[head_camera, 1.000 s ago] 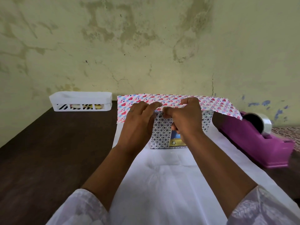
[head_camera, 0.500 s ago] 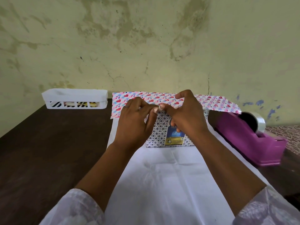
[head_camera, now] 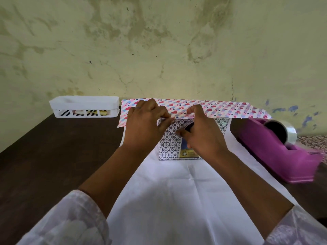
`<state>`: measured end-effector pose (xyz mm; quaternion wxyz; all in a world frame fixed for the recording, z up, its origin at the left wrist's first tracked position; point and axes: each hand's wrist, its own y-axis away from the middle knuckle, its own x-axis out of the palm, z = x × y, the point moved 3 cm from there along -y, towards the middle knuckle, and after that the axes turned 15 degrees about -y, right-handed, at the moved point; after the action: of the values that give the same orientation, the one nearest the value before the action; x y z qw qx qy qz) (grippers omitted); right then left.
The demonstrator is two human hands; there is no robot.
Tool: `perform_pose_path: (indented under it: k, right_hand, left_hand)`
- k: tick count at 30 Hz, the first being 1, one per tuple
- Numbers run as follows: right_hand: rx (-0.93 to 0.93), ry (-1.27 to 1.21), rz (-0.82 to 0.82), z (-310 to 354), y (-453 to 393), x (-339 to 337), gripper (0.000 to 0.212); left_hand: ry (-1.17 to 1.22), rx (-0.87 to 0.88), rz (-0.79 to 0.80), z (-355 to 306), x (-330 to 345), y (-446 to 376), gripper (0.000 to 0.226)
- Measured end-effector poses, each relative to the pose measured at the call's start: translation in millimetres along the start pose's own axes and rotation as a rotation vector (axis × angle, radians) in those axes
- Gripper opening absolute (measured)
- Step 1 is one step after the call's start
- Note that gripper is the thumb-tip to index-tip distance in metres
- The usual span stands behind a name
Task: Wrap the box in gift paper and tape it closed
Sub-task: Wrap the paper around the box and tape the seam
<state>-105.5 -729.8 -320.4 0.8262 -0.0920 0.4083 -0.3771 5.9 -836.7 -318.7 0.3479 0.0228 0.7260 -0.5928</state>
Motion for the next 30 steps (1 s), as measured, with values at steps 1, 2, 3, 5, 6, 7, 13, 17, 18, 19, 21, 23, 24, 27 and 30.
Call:
perform_pose_path:
  k: [1,2,3,5,6,7,13,17,18,19,21,23,24,27,30]
  right_hand:
    - [-0.006,0.001,0.006,-2.3,1.5,-2.1,0.057]
    - [-0.019,0.000,0.009,-4.7,3.0,-5.2,0.060]
    - [-0.036,-0.003,0.009,-6.9,4.2,-9.6,0.063]
    - [-0.074,-0.018,-0.001,-9.8,5.8,-20.8,0.063]
    - [-0.086,-0.030,-0.008,-11.1,5.6,-27.5,0.060]
    - [-0.091,-0.047,-0.017,-13.1,4.8,-33.8,0.057]
    - [0.017,-0.235,-0.046,-43.9,-2.0,-59.0,0.025]
    - [-0.031,-0.077,-0.144,-64.5,11.6,-71.3,0.029]
    - [-0.091,-0.014,-0.202,-65.1,17.1,-75.3,0.029]
    - [-0.165,0.033,-0.251,-64.7,23.2,-77.4,0.027]
    - [-0.243,0.054,-0.236,-57.4,35.8,-70.3,0.015]
    - [-0.258,0.101,-0.073,-55.7,50.0,-49.1,0.004]
    - [-0.254,0.123,0.025,-57.7,57.3,-36.8,0.011]
    - [-0.234,0.220,0.349,-70.5,78.6,-3.7,0.059]
    - [-0.126,0.274,0.562,-75.7,94.6,5.1,0.096]
  left_hand:
    - [-0.027,0.012,0.012,-0.2,-0.1,-0.7,0.021]
    - [-0.052,0.025,0.023,-0.3,-0.9,-0.8,0.019]
    - [-0.070,0.038,0.036,-0.2,-1.6,-0.9,0.019]
    - [-0.088,0.061,0.071,1.2,-4.1,-0.8,0.024]
    - [-0.097,0.065,0.096,1.8,-5.3,-0.6,0.030]
    - [-0.106,0.066,0.121,2.3,-6.8,0.1,0.037]
    - [-0.205,0.210,0.203,-6.5,-5.7,9.5,0.049]
    - [-0.239,0.206,0.193,-1.2,-3.2,13.3,0.050]
    - [-0.246,0.208,0.178,-4.3,-3.6,13.0,0.053]
    - [-0.254,0.222,0.163,-10.4,-3.8,12.8,0.057]
    - [-0.285,0.293,0.136,-27.4,-2.4,10.9,0.069]
    - [-0.354,0.383,0.133,-47.7,6.6,10.3,0.085]
    - [-0.396,0.419,0.133,-56.3,13.3,10.7,0.090]
    - [-0.522,0.470,0.140,-70.6,31.3,15.1,0.097]
    - [-0.610,0.489,0.126,-68.9,39.4,19.1,0.098]
